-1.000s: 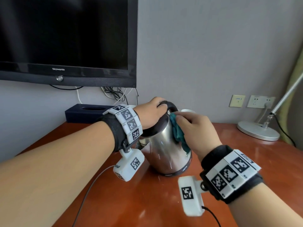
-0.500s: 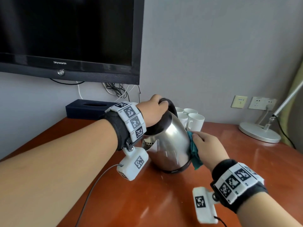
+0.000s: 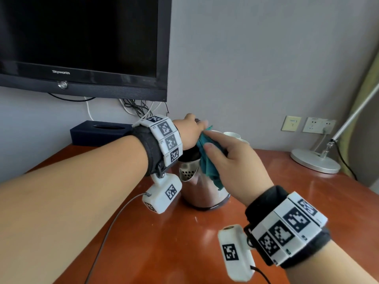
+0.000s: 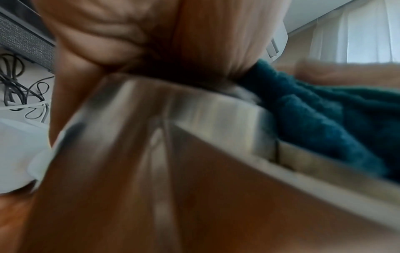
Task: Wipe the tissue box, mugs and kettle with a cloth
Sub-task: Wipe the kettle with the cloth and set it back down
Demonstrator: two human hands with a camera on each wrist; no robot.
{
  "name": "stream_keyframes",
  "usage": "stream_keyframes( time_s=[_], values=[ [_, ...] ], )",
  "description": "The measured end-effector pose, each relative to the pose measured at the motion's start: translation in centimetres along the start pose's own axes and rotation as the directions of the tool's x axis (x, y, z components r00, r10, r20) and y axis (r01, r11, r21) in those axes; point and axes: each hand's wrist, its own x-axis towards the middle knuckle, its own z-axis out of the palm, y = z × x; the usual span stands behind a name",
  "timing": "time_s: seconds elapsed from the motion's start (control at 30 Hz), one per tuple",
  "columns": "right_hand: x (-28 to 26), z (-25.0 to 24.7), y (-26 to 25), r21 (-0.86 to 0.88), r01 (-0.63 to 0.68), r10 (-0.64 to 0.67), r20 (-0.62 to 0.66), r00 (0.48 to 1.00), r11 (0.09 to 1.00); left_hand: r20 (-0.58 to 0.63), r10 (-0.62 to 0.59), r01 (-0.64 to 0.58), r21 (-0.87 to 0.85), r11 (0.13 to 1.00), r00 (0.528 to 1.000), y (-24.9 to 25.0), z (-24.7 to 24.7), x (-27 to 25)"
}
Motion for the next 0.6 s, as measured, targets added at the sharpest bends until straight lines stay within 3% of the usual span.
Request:
stream_keyframes(
  time_s=[0.07, 0.17, 0.33, 0.6],
  values=[
    [0.0, 0.3, 0.0, -0.007, 0.015, -0.015, -0.009, 1.000, 1.000, -0.005, 0.041, -0.041, 0.040, 0.998, 0.999, -0.3, 0.1, 0.3],
    [0.2, 0.2, 1.0, 0.077, -0.051, 0.056, -0.064, 0.996, 0.996, -0.050, -0.015, 0.011, -0.083, 0.996, 0.999, -0.4, 0.3, -0.1],
    [0.7, 0.4, 3.7, 0.200, -0.138, 0.166, -0.131, 0.977, 0.970, -0.027, -0.012, 0.006, -0.206, 0.978, 1.000, -0.7, 0.4, 0.0],
    [-1.1, 1.7, 9.5, 0.116, -0.409, 0.417, -0.066, 0.906, 0.905, -0.015, -0.019, 0.015, -0.230, 0.973, 1.000, -1.6, 0.5, -0.5]
  ],
)
